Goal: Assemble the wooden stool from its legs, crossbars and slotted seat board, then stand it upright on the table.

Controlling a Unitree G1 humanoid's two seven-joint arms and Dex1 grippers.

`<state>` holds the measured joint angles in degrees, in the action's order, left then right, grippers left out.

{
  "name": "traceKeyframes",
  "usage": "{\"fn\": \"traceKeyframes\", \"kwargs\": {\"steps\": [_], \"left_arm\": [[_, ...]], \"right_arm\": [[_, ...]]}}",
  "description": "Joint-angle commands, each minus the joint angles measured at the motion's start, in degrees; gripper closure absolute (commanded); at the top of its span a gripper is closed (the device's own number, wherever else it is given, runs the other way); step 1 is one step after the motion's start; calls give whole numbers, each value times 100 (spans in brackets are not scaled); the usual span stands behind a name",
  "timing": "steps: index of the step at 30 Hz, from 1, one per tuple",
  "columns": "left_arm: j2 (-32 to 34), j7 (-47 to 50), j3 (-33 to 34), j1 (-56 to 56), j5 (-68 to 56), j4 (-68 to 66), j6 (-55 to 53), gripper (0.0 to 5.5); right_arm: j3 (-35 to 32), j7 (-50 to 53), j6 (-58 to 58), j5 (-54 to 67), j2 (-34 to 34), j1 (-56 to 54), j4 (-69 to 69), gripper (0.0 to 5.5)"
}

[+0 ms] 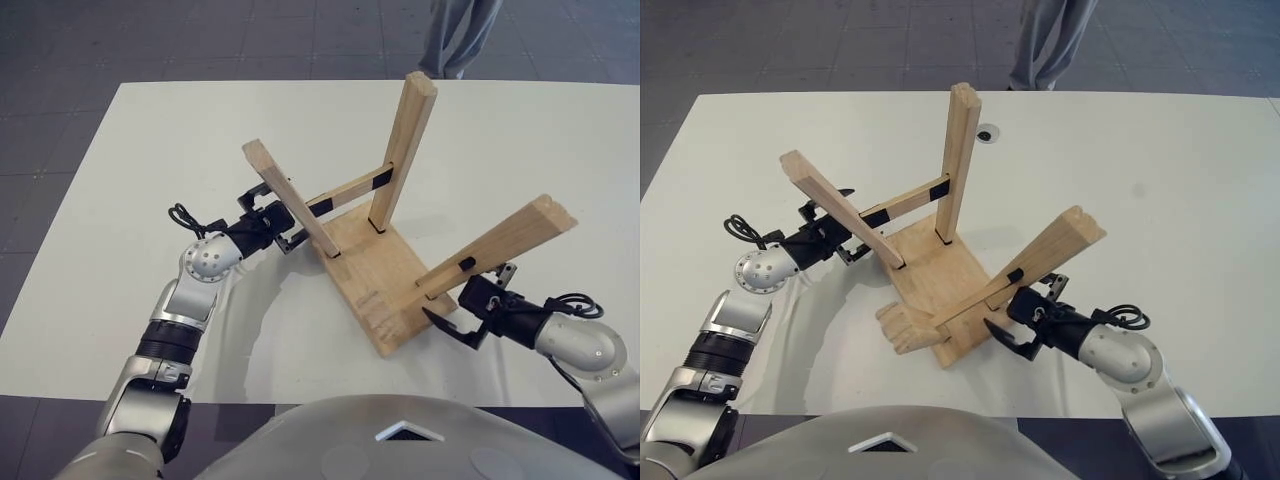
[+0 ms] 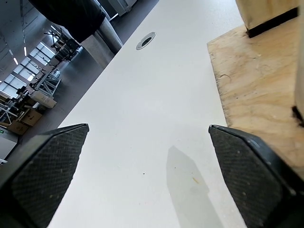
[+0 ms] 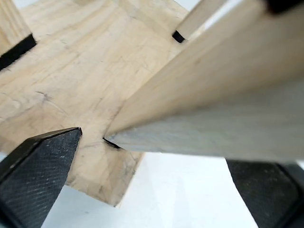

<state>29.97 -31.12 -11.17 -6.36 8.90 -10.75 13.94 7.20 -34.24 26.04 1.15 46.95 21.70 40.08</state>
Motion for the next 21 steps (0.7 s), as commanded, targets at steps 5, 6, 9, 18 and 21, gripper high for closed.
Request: {"fn": "traceKeyframes", "kwargs": {"steps": [5,6,9,18,21], "left_arm": [[273,-186,134,508,-33,630,-318,78],[282,-194,136,539,-33,689,-343,78],[280,-195,147,586,-31,804,-401,78],[169,381,901,-225,-303,346,-457,78],[166,482,922,-388,-228,102,-367,78]], "right_arm": [[-484,-357,-45,11,182,-876,-1026,28],[-492,-375,-54,3,174,-907,-1054,28],[-496,-384,-55,-15,117,-963,-1076,28],[-658,-580,-192,6,229,-532,-897,28],[-876,-797,-339,54,374,-115,-689,28]]}}
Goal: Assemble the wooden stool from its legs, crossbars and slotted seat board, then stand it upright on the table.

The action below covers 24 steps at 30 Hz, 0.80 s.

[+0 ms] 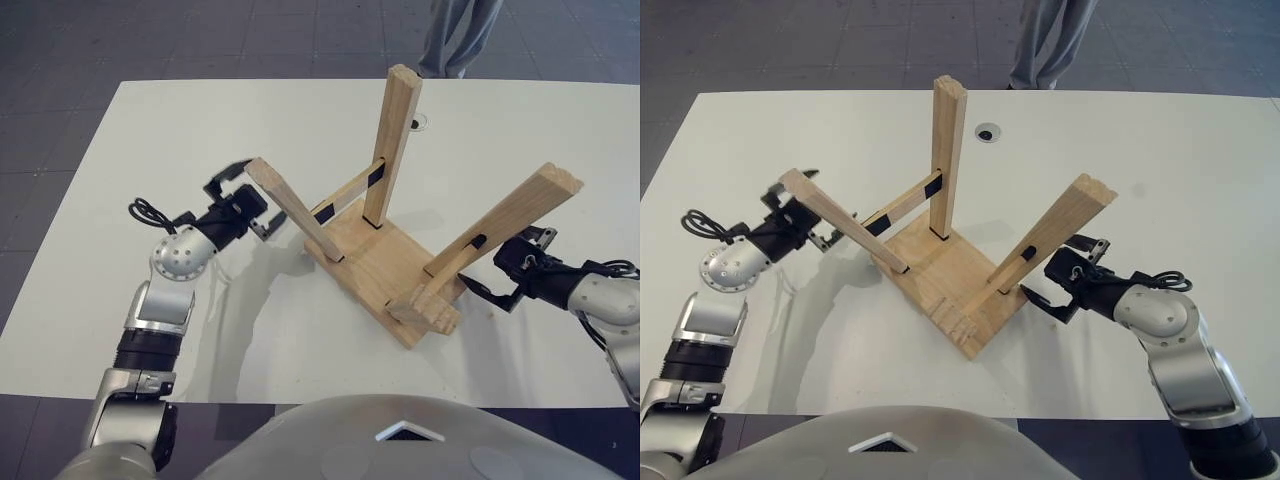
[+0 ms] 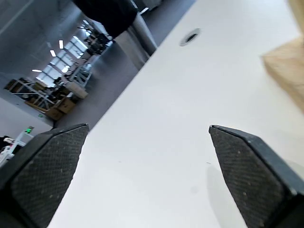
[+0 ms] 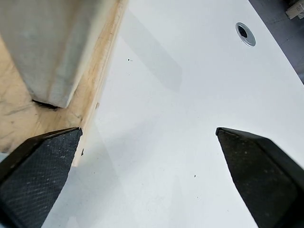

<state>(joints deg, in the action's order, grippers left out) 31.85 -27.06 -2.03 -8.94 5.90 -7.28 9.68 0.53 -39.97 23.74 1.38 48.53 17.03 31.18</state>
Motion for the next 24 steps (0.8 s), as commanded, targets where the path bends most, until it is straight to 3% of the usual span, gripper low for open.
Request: {"fn": "traceKeyframes", "kwargs": {"steps": [1,11,20,24], "left_arm": [[-53,95,-58,-157,123,-345,103,78],[-367,-55,-875,-259,568,-1154,468,78],[-316,-260,-1148,-161,702,-1282,668,78],[-166,-625,-1245,167,576,-718,594,78]], "right_arm": [[-323,-273,-137,60,242,433,248,28],[-911,-674,-321,64,406,985,551,28],[-433,-776,-664,-407,477,1430,848,28],[-16,-542,-688,-835,320,1192,616,28]]}}
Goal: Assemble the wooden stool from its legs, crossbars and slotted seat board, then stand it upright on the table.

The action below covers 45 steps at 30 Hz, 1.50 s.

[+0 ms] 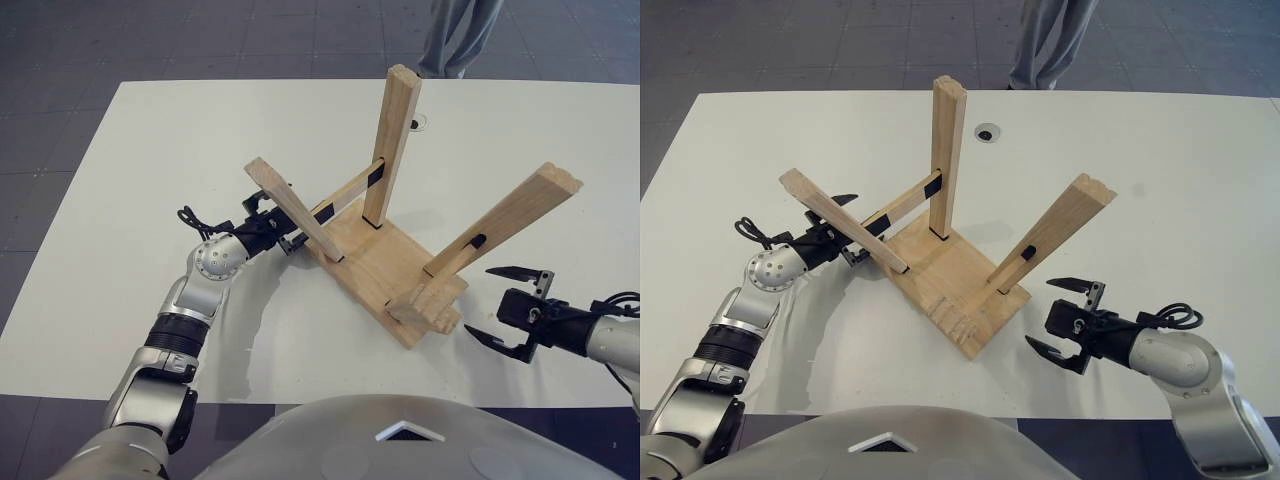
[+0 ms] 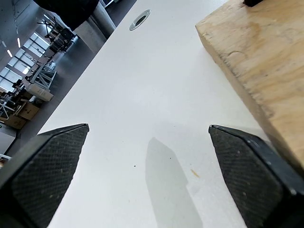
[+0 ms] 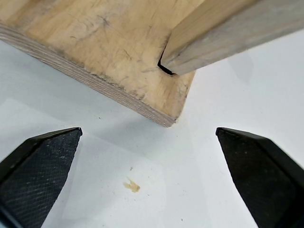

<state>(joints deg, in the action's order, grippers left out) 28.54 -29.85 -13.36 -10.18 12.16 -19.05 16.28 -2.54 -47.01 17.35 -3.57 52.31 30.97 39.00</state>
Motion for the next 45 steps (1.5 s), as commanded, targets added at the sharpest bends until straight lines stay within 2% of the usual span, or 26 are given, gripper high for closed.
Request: {"fn": "traceKeyframes", "kwargs": {"steps": [1,8,20,34,39,45], "left_arm": [[191,-434,-117,362,-99,617,-114,78],[318,-736,-54,757,-200,1404,-380,78],[620,-888,-15,2273,-405,3327,-896,78],[1073,-1011,416,2737,-475,3930,-1062,78],[1306,-1351,550,3047,-834,4314,-1102,78],[1641,-1930,1594,3118,-2175,4330,-950,78]], "right_arm": [[387,223,-68,-483,-66,-258,-249,28],[1018,958,-366,-1553,-308,-978,-1377,28],[1118,1141,-566,-1425,-784,-1994,-1991,28],[1110,639,-511,-954,-737,-1445,-1190,28],[571,1008,-523,-1000,-764,-1725,-1775,28],[-795,928,-803,-501,-344,-1499,-2390,28]]}}
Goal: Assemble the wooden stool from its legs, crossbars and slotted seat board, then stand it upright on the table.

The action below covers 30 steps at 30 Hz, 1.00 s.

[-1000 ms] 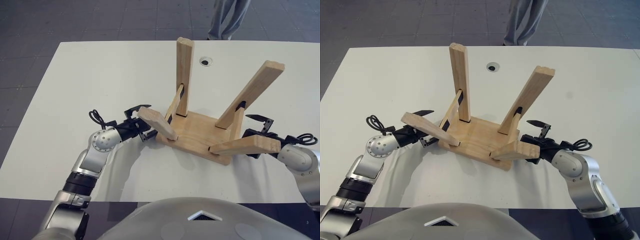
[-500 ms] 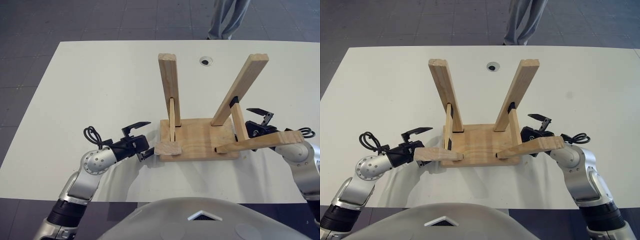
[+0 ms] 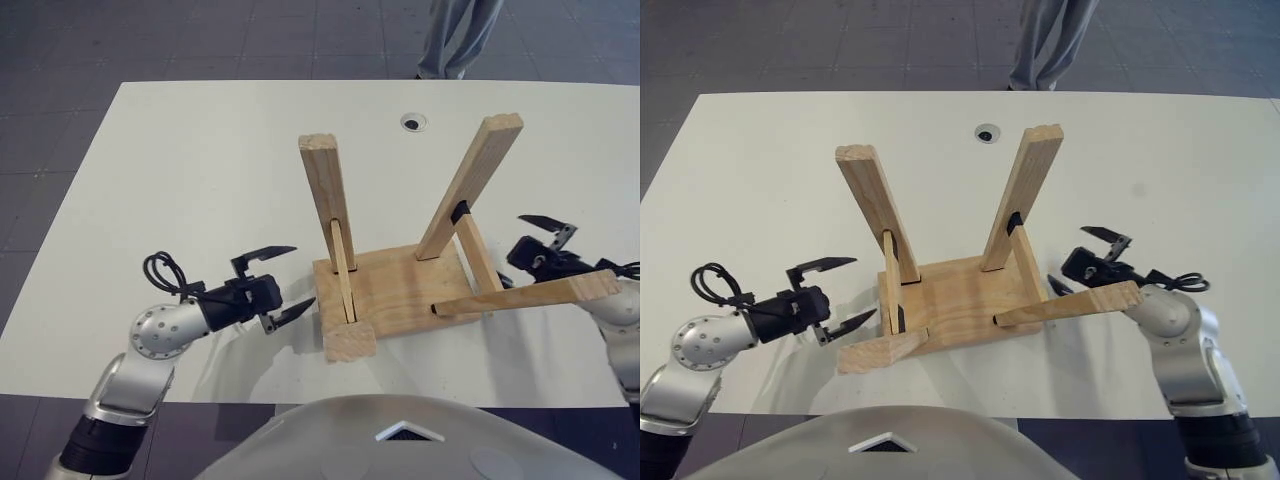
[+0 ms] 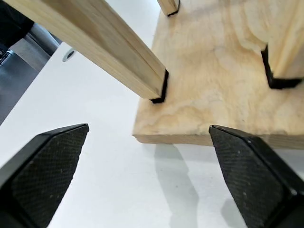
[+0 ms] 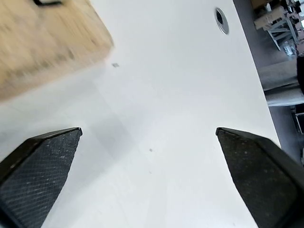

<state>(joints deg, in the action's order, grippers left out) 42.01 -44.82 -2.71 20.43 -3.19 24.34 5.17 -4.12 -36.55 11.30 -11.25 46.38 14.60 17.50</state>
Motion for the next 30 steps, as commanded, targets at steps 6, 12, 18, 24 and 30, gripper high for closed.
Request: {"fn": "traceKeyframes", "kwargs": {"steps": [6,12,18,24,30], "left_arm": [[562,-963,1209,-24,-1167,-704,484,78],[1109,-2439,1752,1257,-2444,377,405,78],[1206,-3334,2897,1972,-3879,1202,28,78],[934,-2410,2896,1559,-4606,2349,-534,78],[856,-1663,2731,1280,-4747,3055,-977,78]], "right_arm": [[-1254,-757,-468,807,505,609,-278,28],[-1841,-2032,-422,1861,715,1378,321,28],[-2664,-3061,-212,3082,1087,1008,-205,28],[-2610,-3154,-128,3042,1257,731,-293,28],[-3088,-4016,119,3800,1621,429,-453,28]]}}
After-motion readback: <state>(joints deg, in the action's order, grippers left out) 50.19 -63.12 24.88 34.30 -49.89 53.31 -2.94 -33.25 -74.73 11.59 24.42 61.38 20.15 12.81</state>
